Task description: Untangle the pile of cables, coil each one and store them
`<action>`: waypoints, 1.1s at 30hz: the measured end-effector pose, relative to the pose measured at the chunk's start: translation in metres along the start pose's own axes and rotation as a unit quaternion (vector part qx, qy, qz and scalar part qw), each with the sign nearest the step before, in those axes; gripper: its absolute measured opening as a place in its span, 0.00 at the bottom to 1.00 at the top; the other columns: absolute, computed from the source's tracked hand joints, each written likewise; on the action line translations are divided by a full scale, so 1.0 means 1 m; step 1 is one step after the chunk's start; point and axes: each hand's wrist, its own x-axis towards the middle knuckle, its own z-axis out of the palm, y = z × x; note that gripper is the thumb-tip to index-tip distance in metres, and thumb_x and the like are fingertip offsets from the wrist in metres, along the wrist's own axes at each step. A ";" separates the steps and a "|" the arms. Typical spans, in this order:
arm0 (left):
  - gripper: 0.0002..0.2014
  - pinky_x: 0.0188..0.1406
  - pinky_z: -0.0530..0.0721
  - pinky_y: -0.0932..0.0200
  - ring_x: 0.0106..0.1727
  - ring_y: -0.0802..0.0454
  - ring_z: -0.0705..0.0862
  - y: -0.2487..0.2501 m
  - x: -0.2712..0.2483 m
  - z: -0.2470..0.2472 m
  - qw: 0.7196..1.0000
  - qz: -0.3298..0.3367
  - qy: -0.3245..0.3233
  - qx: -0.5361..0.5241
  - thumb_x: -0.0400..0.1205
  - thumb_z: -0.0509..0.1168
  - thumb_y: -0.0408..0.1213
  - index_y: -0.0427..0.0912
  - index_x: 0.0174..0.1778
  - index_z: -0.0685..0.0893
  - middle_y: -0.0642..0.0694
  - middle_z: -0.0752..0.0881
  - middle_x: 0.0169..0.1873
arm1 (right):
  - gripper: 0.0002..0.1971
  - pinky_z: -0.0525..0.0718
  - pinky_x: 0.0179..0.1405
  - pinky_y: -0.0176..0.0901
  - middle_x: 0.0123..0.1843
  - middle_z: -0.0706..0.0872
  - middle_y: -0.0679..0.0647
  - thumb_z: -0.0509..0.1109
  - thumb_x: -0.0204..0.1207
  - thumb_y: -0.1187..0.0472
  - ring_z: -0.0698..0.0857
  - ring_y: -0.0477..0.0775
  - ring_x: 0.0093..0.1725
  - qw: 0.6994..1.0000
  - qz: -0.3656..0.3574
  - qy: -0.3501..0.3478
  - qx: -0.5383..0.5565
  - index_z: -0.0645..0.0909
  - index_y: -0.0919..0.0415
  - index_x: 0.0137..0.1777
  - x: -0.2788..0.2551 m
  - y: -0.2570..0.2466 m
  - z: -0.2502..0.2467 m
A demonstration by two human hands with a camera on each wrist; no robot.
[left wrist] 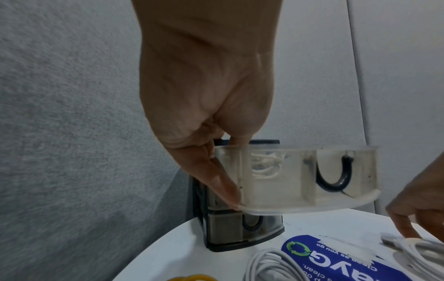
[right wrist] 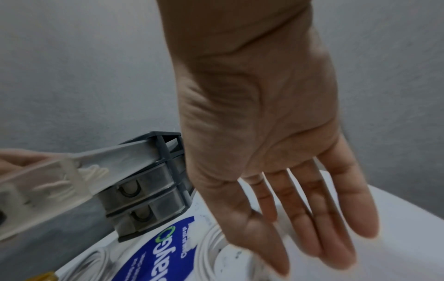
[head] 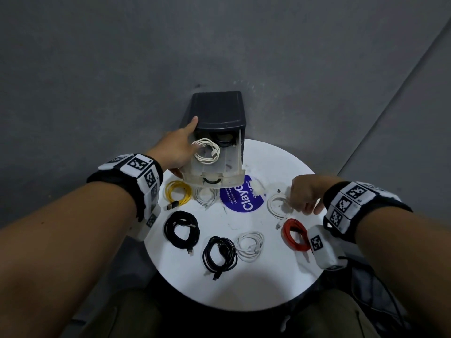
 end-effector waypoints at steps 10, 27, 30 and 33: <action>0.37 0.62 0.79 0.48 0.67 0.35 0.82 0.003 -0.002 -0.003 1.000 0.000 -0.013 0.003 0.90 0.62 0.45 0.55 0.91 0.46 0.33 0.81 0.72 | 0.48 0.88 0.61 0.66 0.41 0.84 0.53 0.87 0.61 0.65 0.90 0.67 0.58 0.998 -0.033 0.006 -0.053 0.61 0.54 0.75 -0.009 0.001 0.016; 0.38 0.60 0.83 0.46 0.66 0.34 0.83 0.005 -0.001 -0.003 1.000 -0.003 -0.017 0.013 0.90 0.61 0.45 0.54 0.91 0.46 0.32 0.85 0.67 | 0.19 0.72 0.24 0.38 0.33 0.85 0.62 0.76 0.68 0.75 0.78 0.56 0.29 0.994 -0.052 -0.057 0.072 0.83 0.71 0.60 -0.017 0.021 -0.003; 0.38 0.58 0.86 0.44 0.62 0.36 0.84 0.007 0.001 -0.005 0.999 -0.006 -0.013 0.034 0.89 0.62 0.44 0.55 0.91 0.47 0.34 0.85 0.66 | 0.11 0.73 0.22 0.35 0.29 0.85 0.59 0.72 0.71 0.79 0.80 0.52 0.25 0.988 -0.073 -0.036 0.133 0.84 0.66 0.50 -0.024 0.021 -0.028; 0.38 0.54 0.87 0.45 0.55 0.38 0.86 0.006 0.002 -0.006 0.999 -0.006 -0.013 0.046 0.89 0.62 0.43 0.55 0.91 0.47 0.35 0.87 0.61 | 0.10 0.74 0.23 0.34 0.31 0.86 0.58 0.71 0.74 0.78 0.80 0.48 0.24 0.964 -0.135 -0.008 0.228 0.86 0.64 0.47 -0.032 0.014 -0.055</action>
